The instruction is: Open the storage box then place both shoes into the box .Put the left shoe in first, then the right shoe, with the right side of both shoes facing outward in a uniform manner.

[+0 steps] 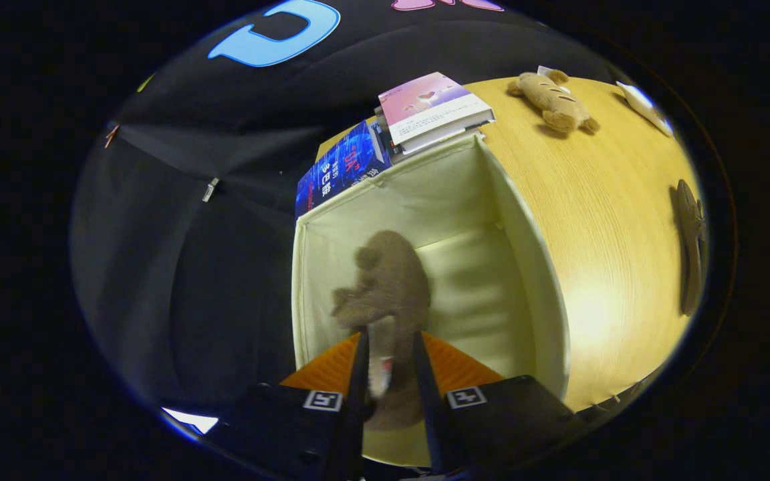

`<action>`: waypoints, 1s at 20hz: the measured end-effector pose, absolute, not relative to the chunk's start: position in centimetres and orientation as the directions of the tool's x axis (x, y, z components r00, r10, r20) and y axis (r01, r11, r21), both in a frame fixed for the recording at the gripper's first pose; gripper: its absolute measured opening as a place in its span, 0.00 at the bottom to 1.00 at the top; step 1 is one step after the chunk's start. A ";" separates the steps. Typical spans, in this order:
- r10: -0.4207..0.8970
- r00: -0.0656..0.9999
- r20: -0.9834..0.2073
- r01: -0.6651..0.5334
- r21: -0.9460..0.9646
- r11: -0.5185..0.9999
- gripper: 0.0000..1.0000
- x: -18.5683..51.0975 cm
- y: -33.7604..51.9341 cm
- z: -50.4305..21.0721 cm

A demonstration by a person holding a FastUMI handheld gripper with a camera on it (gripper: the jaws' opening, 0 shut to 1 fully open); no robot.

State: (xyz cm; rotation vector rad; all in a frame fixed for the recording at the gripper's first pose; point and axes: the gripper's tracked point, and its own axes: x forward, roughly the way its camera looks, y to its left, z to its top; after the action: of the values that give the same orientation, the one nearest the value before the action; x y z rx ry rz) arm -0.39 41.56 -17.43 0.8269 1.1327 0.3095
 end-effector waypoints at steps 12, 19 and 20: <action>0.601 0.536 -0.593 0.025 0.723 0.690 0.85 -0.2 33.0 -12.8; 0.434 0.702 -0.565 -0.026 0.588 0.808 0.94 -0.6 17.1 -11.8; 0.403 0.705 -0.583 -0.010 0.560 0.828 0.94 -1.1 14.7 -12.5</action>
State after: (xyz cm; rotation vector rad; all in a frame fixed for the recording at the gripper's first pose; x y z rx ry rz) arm -1.09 14.74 -12.51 0.5591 0.7609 0.2431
